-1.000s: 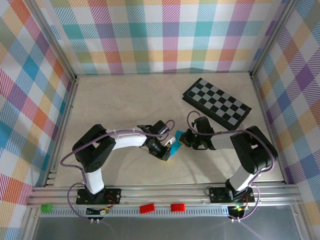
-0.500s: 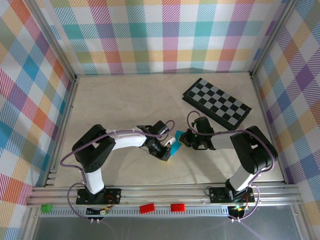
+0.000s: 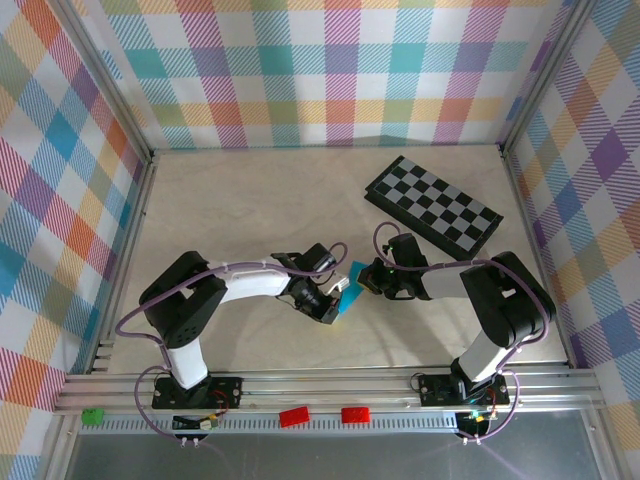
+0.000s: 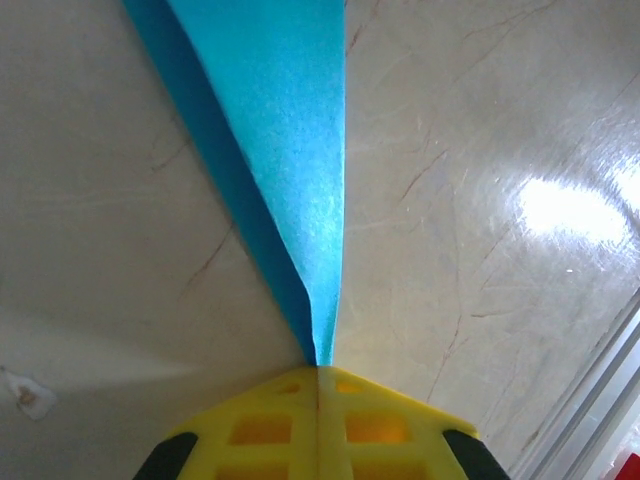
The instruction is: Fold a paper plane with a square sheet of paper (pick it up from the middle)
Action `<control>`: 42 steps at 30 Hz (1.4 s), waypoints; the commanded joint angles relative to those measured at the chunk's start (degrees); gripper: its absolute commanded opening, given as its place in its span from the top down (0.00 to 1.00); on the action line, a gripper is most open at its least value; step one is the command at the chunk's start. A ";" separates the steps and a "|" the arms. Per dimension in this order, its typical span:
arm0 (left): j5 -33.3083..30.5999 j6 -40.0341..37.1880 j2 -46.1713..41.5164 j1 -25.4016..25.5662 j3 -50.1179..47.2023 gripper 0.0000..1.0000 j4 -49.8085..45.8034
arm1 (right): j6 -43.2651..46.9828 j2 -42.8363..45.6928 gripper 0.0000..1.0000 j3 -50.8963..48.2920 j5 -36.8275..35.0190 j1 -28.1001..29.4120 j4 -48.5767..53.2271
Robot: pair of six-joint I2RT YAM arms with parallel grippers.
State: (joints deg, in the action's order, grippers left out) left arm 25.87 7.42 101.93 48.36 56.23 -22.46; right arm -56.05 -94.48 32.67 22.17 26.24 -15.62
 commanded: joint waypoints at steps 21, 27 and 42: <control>-1.09 9.71 -10.31 -4.21 -4.88 1.00 4.30 | 3.88 -2.82 0.95 -1.83 0.72 -0.22 3.79; 0.04 20.35 -11.18 -9.75 -7.48 0.97 16.95 | 10.49 -1.57 0.92 0.89 8.38 -0.12 3.95; 9.62 29.00 0.09 -12.41 -4.47 0.81 27.60 | 10.07 25.24 0.68 -5.42 -7.01 -1.12 23.68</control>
State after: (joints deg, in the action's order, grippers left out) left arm 31.75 35.55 99.94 36.18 49.60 3.62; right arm -43.57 -71.33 30.59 18.72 25.52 2.94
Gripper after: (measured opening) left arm 0.184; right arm 0.316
